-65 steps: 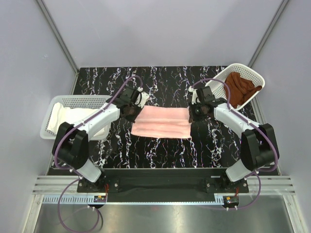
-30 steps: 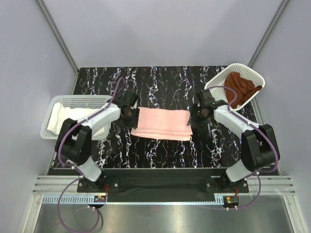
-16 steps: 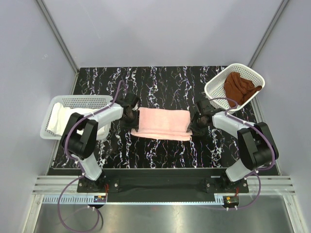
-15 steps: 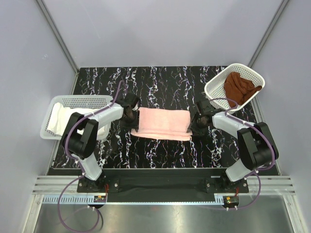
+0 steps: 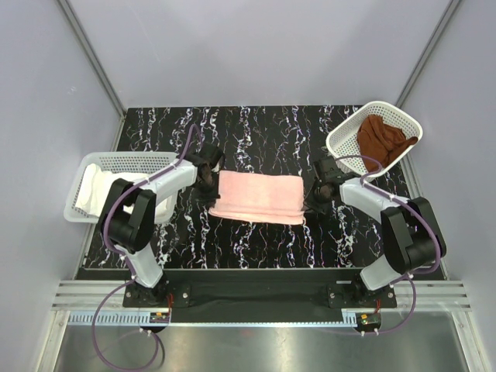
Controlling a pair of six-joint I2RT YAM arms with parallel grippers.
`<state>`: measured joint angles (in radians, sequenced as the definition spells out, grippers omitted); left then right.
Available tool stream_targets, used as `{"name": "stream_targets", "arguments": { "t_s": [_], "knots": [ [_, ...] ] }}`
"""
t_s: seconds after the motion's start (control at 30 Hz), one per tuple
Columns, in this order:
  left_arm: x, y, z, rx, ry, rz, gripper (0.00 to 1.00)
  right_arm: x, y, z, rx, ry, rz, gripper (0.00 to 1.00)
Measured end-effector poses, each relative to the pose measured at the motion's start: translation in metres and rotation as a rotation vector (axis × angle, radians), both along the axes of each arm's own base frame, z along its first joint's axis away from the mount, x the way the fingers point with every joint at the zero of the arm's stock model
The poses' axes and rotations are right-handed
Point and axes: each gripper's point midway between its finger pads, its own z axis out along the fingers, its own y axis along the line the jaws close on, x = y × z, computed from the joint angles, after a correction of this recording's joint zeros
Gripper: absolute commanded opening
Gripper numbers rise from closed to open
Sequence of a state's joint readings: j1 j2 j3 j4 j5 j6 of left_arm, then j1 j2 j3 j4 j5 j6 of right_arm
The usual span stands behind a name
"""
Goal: Fold and stack the towels
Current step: Fold the towel
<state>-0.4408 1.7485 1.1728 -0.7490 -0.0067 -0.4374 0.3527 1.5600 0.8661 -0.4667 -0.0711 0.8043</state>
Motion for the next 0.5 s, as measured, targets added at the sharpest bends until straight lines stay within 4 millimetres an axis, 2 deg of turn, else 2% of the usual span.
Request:
{"name": "stream_targets", "arguments": {
  "t_s": [0.2,0.3,0.33,0.4,0.5],
  "knots": [
    [0.004,-0.001,0.014,0.005,-0.002,-0.006,0.0,0.011,0.004,0.02,0.012,-0.045,0.013,0.0],
    [0.004,0.0,0.017,0.01,0.001,-0.019,0.23,0.01,0.006,0.024,0.024,-0.048,0.019,0.02],
    [0.003,0.001,0.016,0.013,0.006,-0.022,0.33,0.01,0.006,0.026,0.029,-0.049,0.021,0.03],
    [0.0,0.002,0.016,0.018,0.014,-0.025,0.41,0.009,0.007,0.028,0.036,-0.051,0.023,0.04],
    [0.001,0.001,0.015,0.014,0.012,-0.022,0.42,0.009,0.008,0.028,0.04,-0.053,0.025,0.04]
  ]
}}
